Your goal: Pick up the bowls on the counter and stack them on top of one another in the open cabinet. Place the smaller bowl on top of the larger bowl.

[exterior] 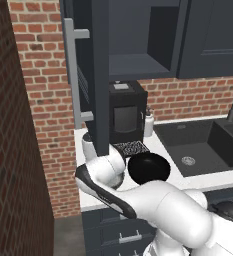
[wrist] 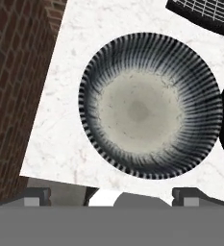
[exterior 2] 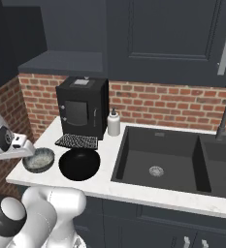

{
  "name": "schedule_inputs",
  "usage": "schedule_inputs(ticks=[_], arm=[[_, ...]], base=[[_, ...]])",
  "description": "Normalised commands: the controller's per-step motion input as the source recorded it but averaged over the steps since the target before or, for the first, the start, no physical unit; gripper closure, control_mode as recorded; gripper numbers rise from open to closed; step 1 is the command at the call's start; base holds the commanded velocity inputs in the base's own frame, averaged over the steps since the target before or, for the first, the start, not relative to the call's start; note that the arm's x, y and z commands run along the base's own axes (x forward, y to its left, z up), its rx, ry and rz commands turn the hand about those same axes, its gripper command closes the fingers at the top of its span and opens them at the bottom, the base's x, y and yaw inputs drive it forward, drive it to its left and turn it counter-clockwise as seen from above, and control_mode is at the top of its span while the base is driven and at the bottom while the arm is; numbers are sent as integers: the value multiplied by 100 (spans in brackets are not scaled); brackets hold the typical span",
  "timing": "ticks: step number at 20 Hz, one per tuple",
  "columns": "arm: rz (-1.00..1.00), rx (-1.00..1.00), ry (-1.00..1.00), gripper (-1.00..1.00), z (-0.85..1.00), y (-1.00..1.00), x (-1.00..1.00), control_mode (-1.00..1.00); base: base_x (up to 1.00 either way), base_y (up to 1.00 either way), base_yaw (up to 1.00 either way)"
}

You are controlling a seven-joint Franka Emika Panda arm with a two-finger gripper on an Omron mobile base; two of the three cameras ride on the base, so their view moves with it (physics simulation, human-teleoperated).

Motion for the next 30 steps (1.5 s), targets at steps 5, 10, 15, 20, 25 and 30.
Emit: schedule_inputs(ticks=[5,10,15,20,25,30], arm=[[0,-7,3,-100,-20,10,3,-100],[0,-15,1,-100,-22,6,10,-100],[3,-10,2,-100,-13,0,15,-100],[3,-7,1,-100,-13,0,11,-100],[3,-3,0,-100,-22,0,10,-100],[5,0,0,-100,-20,-2,15,-100]], base=[[0,0,0],[0,0,0],[0,0,0],[0,0,0],[0,0,0],[0,0,0]])
